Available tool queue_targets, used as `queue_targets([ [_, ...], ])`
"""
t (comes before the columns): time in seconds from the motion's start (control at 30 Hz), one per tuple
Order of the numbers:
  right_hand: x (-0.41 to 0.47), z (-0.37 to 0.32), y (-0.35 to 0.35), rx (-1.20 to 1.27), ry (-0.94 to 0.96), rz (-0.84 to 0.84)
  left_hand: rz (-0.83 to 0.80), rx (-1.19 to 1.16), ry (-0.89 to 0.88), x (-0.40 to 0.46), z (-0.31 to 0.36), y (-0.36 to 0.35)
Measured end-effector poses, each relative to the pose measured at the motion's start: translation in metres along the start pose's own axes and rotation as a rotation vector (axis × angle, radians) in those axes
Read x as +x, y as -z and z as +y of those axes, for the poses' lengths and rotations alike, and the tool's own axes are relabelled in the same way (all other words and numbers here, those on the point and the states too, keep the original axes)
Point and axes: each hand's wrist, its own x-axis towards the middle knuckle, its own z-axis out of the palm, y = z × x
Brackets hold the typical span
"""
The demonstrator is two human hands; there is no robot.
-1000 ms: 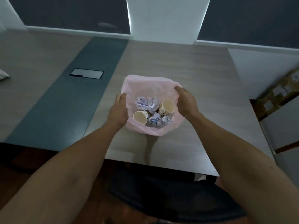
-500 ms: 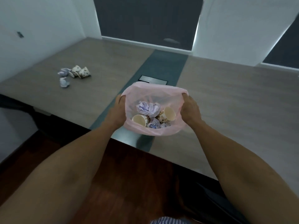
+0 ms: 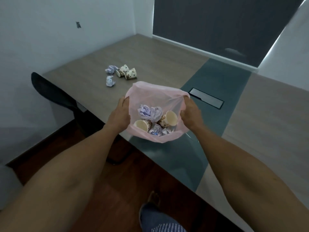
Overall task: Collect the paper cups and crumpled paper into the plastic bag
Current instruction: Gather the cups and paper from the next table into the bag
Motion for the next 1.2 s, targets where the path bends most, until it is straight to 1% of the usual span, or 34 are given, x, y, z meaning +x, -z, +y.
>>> queue_targets([
  [0.3,0.148,-0.033,-0.054,0.032,0.025,-0.048,-0.041,0.034,0.003,0.141,-0.052,0.018],
  [0.57,0.224,-0.055,-0.088,0.053,0.004,-0.059,-0.085,0.046,-0.018,0.235,-0.089,0.013],
  [0.7,0.248,-0.059,-0.106,0.031,-0.067,-0.020,-0.135,-0.004,-0.111,0.287,-0.109,0.003],
  [0.8,0.261,-0.066,-0.113,0.015,-0.145,0.024,-0.187,-0.031,-0.214,0.325,-0.122,-0.005],
  [0.97,0.277,-0.083,-0.128,-0.016,-0.288,0.112,-0.350,-0.049,-0.360,0.391,-0.136,-0.012],
  [1.1,0.283,-0.096,-0.136,-0.038,-0.413,0.172,-0.379,-0.064,-0.447,0.429,-0.140,-0.028],
  [1.2,0.288,-0.100,-0.139,-0.079,-0.432,0.209,-0.391,-0.126,-0.497,0.454,-0.146,-0.045],
])
